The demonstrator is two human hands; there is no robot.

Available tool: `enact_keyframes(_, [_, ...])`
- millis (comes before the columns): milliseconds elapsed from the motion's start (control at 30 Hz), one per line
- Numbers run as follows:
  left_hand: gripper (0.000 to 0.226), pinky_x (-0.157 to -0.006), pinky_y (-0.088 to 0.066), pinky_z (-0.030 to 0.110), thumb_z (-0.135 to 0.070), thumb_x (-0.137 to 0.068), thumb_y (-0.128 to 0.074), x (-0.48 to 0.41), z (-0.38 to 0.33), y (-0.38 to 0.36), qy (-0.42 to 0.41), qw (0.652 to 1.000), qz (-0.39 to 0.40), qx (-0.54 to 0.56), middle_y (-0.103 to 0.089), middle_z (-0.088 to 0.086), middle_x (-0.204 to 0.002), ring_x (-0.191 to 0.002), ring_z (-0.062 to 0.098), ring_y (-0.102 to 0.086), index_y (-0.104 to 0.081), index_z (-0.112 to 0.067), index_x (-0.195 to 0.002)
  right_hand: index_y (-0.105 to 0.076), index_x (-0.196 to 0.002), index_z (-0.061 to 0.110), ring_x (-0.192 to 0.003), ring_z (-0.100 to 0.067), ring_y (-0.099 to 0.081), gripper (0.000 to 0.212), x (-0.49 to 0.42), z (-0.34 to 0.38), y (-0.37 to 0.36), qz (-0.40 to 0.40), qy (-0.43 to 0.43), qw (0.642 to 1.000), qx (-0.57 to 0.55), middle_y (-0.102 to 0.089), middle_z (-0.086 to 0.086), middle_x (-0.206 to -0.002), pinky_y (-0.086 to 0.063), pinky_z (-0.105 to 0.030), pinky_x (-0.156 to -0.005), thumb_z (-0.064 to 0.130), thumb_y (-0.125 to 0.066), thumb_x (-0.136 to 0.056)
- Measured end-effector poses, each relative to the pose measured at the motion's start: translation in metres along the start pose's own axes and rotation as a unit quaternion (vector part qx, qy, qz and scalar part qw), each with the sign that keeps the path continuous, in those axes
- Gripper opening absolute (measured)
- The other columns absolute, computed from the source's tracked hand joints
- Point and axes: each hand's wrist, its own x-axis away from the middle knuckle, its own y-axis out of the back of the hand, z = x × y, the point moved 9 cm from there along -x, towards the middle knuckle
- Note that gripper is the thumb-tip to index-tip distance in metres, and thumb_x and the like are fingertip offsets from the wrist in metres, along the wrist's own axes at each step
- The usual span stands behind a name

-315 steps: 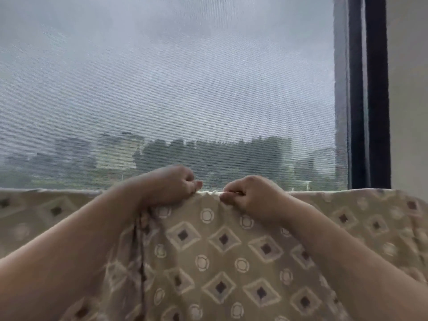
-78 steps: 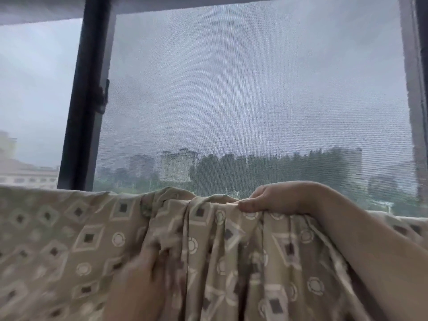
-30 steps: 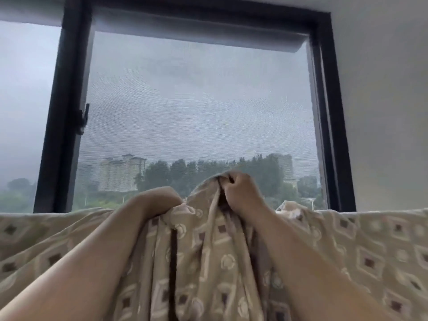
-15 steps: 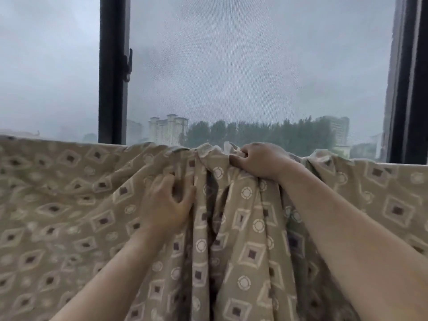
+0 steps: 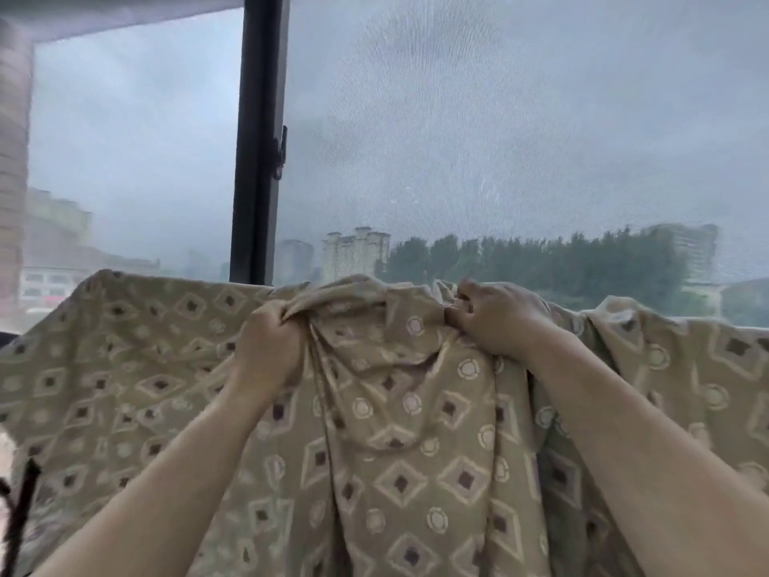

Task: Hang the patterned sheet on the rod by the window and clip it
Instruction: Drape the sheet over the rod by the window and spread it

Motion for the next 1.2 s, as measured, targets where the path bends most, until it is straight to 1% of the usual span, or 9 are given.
enact_keyframes(100, [0.025, -0.053, -0.034, 0.030, -0.011, -0.091, -0.047, -0.053, -0.035, 0.026, -0.003, 0.997, -0.059, 0.044, -0.056, 0.007, -0.066, -0.062, 0.020, -0.047, -0.062, 0.000, -0.075, -0.052, -0.114, 0.032, -0.117, -0.027, -0.055, 0.037, 0.004, 0.005, 0.006, -0.008, 0.006, 1.000, -0.019, -0.062, -0.005, -0.128, -0.037, -0.036, -0.080, 0.059, -0.035, -0.096])
enact_keyframes(200, [0.027, -0.049, -0.031, 0.028, -0.008, -0.088, -0.045, -0.090, -0.064, 0.021, -0.035, 0.998, -0.049, 0.024, -0.053, 0.002, -0.061, -0.057, 0.015, -0.045, -0.054, -0.011, -0.064, -0.048, -0.093, 0.034, -0.110, -0.027, -0.057, 0.026, 0.007, 0.009, 0.010, -0.011, -0.003, 1.000, -0.029, -0.065, -0.004, -0.120, -0.038, -0.036, -0.076, 0.054, -0.034, -0.098])
enact_keyframes(400, [0.044, -0.070, -0.049, 0.032, -0.053, -0.093, -0.052, -0.090, -0.018, -0.061, 0.007, 0.932, 0.356, -0.069, -0.070, 0.003, -0.074, -0.072, 0.020, -0.066, -0.066, -0.019, -0.067, -0.058, -0.075, 0.029, -0.086, -0.018, -0.057, 0.037, 0.003, -0.001, 0.011, -0.004, -0.054, 0.997, -0.049, -0.066, 0.007, -0.092, -0.047, -0.037, -0.077, 0.054, -0.039, -0.094])
enact_keyframes(533, [0.070, -0.098, -0.044, 0.036, -0.082, -0.078, -0.036, -0.110, 0.032, -0.062, 0.023, 0.900, 0.408, -0.153, -0.070, -0.003, -0.109, -0.101, 0.015, -0.064, -0.073, -0.025, -0.096, -0.064, -0.068, 0.023, -0.080, -0.018, -0.058, 0.041, -0.003, 0.001, 0.017, 0.037, -0.114, 0.993, 0.010, -0.065, 0.005, -0.082, -0.045, -0.033, -0.073, 0.047, -0.044, -0.094])
enact_keyframes(600, [0.079, -0.106, -0.040, 0.039, -0.091, -0.069, -0.033, -0.124, 0.051, -0.078, 0.004, 0.883, 0.445, -0.149, -0.066, -0.006, -0.122, -0.111, 0.015, -0.061, -0.068, -0.035, -0.113, -0.066, -0.077, 0.021, -0.079, -0.021, -0.055, 0.035, -0.007, 0.025, 0.036, -0.038, -0.139, 0.987, 0.070, -0.065, -0.001, -0.089, -0.044, -0.032, -0.071, 0.041, -0.043, -0.094])
enact_keyframes(700, [0.056, -0.099, -0.049, 0.041, -0.066, -0.086, -0.045, -0.111, 0.043, -0.080, 0.016, 0.857, 0.501, -0.122, -0.071, 0.003, -0.107, -0.102, 0.020, -0.067, -0.072, -0.019, -0.102, -0.065, -0.104, 0.020, -0.100, -0.021, -0.055, 0.037, -0.015, 0.119, 0.059, -0.228, -0.048, 0.972, 0.021, -0.061, -0.001, -0.110, -0.044, -0.034, -0.084, 0.044, -0.038, -0.096])
enact_keyframes(867, [0.027, -0.058, -0.049, 0.024, -0.024, -0.095, -0.055, -0.114, 0.027, -0.075, -0.070, 0.834, 0.543, -0.071, -0.064, 0.000, -0.072, -0.061, 0.011, -0.058, -0.063, -0.018, -0.070, -0.060, -0.114, 0.031, -0.111, -0.023, -0.060, 0.045, -0.062, 0.216, -0.019, -0.012, -0.004, 0.999, -0.044, -0.065, 0.002, -0.119, -0.046, -0.039, -0.090, 0.063, -0.035, -0.093])
enact_keyframes(1067, [0.037, -0.056, -0.036, 0.026, -0.032, -0.086, -0.065, -0.161, 0.060, -0.008, -0.134, 0.859, 0.485, -0.091, -0.053, -0.004, -0.054, -0.051, 0.014, -0.046, -0.060, -0.016, -0.053, -0.064, -0.099, 0.032, -0.102, -0.020, -0.063, 0.045, -0.063, 0.208, -0.024, -0.021, -0.034, 0.999, -0.025, -0.070, 0.007, -0.104, -0.046, -0.036, -0.082, 0.068, -0.038, -0.090])
enact_keyframes(1200, [0.027, -0.053, -0.041, 0.023, -0.024, -0.087, -0.070, -0.167, 0.091, 0.016, -0.051, 0.848, 0.527, 0.002, -0.060, -0.002, -0.056, -0.050, 0.008, -0.049, -0.071, -0.013, -0.063, -0.063, -0.110, 0.038, -0.108, -0.015, -0.061, 0.038, -0.065, 0.206, -0.021, -0.023, -0.050, 0.995, -0.079, -0.067, 0.012, -0.115, -0.047, -0.037, -0.091, 0.064, -0.046, -0.089])
